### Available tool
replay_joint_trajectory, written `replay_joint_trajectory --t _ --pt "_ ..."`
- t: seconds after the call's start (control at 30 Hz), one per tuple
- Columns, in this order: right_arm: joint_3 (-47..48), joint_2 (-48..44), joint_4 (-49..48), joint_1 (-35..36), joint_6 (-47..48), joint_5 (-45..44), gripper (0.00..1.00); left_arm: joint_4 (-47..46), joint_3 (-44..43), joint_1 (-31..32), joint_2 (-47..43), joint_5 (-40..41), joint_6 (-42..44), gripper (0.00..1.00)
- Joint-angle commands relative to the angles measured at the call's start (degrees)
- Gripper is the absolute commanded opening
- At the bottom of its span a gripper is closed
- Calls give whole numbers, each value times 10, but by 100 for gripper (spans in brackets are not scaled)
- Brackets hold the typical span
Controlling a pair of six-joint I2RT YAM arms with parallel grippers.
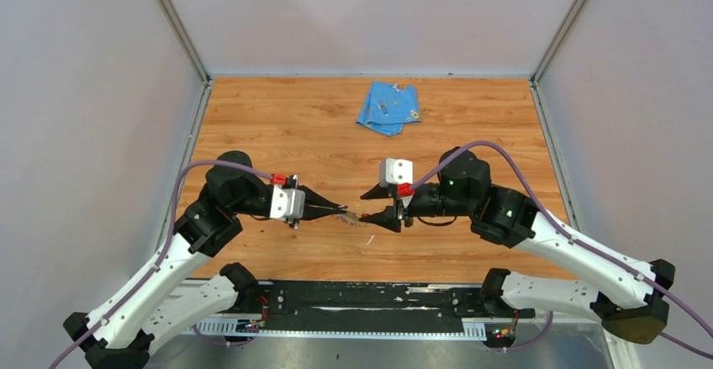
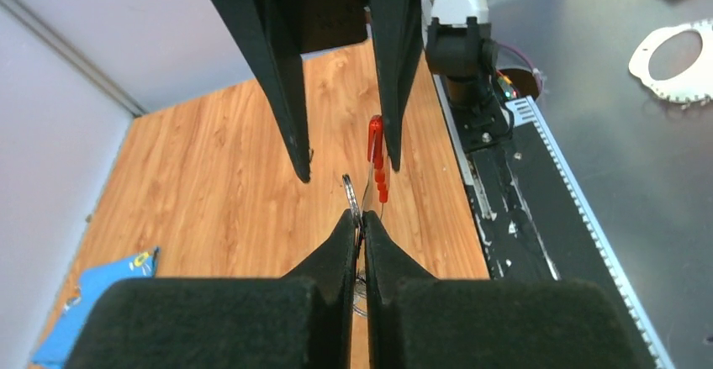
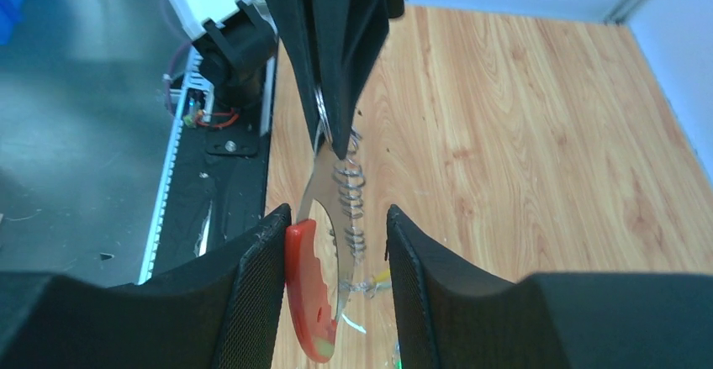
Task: Put the keys on the keyring
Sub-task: Adjust the key on the keyring.
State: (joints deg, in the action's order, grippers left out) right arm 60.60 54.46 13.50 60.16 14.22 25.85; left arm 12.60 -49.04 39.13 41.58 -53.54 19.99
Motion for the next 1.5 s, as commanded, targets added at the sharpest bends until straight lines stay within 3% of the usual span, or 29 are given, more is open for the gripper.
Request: replay_joint_trajectory --t 0.0,0.27,0.67,0.83,1.2,1.47 --pt "51 -8 7 -5 20 60 48 99 -29 1 1 -70 138 0" --pt "102 48 20 -16 41 103 42 131 -32 1 -6 -77 195 0" --pt "121 84 50 -16 53 194 38 85 -19 1 -17 -65 145 0" --pt "121 93 50 -16 52 190 38 68 -19 1 -15 -67 123 0" --pt "116 104 15 -16 32 177 22 79 -18 1 -16 -73 129 0" --pt "114 97 5 -16 21 162 29 82 -15 1 -15 -76 134 0"
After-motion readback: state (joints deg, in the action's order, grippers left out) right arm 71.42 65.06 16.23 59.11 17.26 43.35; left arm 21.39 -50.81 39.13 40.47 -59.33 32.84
